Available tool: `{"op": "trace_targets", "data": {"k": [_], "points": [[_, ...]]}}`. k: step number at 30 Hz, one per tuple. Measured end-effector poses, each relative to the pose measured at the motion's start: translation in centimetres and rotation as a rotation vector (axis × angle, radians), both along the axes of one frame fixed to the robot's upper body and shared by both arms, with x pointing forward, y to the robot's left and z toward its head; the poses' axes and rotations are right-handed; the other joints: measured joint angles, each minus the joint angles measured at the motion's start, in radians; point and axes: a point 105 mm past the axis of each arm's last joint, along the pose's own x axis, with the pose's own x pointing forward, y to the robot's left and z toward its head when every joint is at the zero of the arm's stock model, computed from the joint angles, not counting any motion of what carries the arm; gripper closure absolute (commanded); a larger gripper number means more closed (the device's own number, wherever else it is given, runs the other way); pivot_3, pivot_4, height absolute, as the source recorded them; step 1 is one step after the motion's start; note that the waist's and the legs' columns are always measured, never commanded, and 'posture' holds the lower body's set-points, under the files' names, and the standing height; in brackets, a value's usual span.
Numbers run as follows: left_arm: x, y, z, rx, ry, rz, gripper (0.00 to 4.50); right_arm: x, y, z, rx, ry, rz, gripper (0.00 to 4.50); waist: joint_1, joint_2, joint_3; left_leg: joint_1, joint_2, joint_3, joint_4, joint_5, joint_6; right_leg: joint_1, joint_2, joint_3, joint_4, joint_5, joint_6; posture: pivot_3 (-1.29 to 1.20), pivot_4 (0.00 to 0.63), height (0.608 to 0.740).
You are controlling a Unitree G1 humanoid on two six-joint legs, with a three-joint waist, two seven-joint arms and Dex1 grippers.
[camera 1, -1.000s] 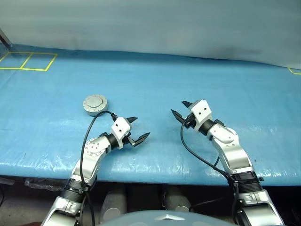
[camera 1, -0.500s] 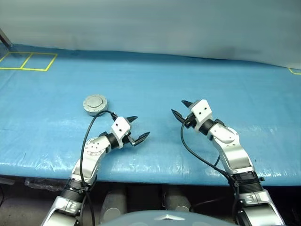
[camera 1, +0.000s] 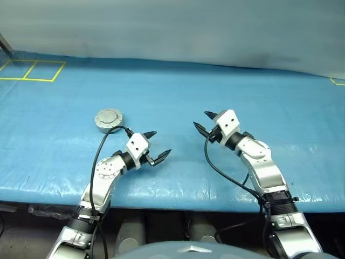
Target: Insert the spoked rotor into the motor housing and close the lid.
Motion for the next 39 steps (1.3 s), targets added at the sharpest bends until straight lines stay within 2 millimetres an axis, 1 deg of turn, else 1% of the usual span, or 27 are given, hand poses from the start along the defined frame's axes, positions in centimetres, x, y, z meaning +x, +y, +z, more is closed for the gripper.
{"op": "trace_targets", "data": {"k": [4, 7, 12, 17, 21, 26, 32, 39], "points": [[0.1, 0.6, 0.4, 0.007, -0.019, 0.027, 0.04, 0.1, 0.9, -0.4, 0.001, 0.015, 0.039, 1.63, 0.001, 0.000, 0.000, 0.000, 0.000, 0.000, 0.000, 0.000, 0.000, 0.000, 0.000, 0.000, 0.000, 0.000, 0.000, 0.00, 0.150, 0.740], [0.0, 0.6, 0.8, 0.003, -0.031, 0.031, 0.04, 0.3, 1.1, -0.6, 0.002, 0.023, 0.048, 1.63, 0.000, 0.000, 0.000, 0.000, 0.000, 0.000, 0.000, 0.000, 0.000, 0.000, 0.000, 0.000, 0.000, 0.000, 0.000, 0.00, 0.150, 0.740], [-0.3, 0.8, 0.4, 0.005, -0.013, 0.050, 0.04, 0.5, 1.7, -0.8, 0.006, 0.028, 0.067, 1.63, -0.001, 0.000, 0.000, 0.000, 0.000, 0.000, 0.000, 0.000, 0.000, 0.000, 0.000, 0.000, 0.000, 0.000, 0.000, 0.00, 0.150, 0.740], [-0.3, 1.0, 0.7, 0.009, -0.025, 0.062, 0.04, 0.8, 2.0, -0.5, 0.010, 0.019, 0.078, 1.63, 0.000, 0.000, 0.000, 0.000, 0.000, 0.000, 0.000, 0.000, 0.000, 0.000, 0.000, 0.000, 0.000, 0.000, 0.000, 0.00, 0.150, 0.740], [-0.2, 1.1, 0.6, 0.012, -0.020, 0.071, 0.04, 0.8, 2.0, -0.5, 0.006, 0.021, 0.080, 1.63, 0.000, 0.000, 0.000, 0.000, 0.000, 0.000, 0.000, 0.000, 0.000, 0.000, 0.000, 0.000, 0.000, 0.000, 0.000, 0.00, 0.150, 0.740], [0.1, 0.8, 1.1, 0.001, -0.035, 0.064, 0.04, 0.6, 1.9, -0.5, 0.003, 0.012, 0.074, 1.63, 0.000, 0.000, 0.000, 0.000, 0.000, 0.000, 0.000, 0.000, 0.000, 0.000, 0.000, 0.000, 0.000, 0.000, 0.000, 0.00, 0.150, 0.740], [0.3, 0.5, 1.4, 0.008, -0.041, 0.034, 0.04, -0.3, 1.1, -1.6, 0.013, 0.035, 0.030, 1.63, 0.000, 0.000, 0.000, 0.000, 0.000, 0.000, 0.000, 0.000, 0.000, 0.000, 0.000, 0.000, 0.000, 0.000, 0.000, 0.00, 0.150, 0.740], [0.3, 0.4, 1.6, 0.011, -0.043, 0.018, 0.04, -0.2, 0.6, -1.4, 0.019, 0.023, 0.002, 1.63, -0.001, 0.000, 0.000, 0.001, 0.000, 0.001, 0.000, 0.000, 0.000, 0.000, 0.000, 0.001, 0.000, 0.000, 0.000, 0.00, 0.150, 0.740]]}}
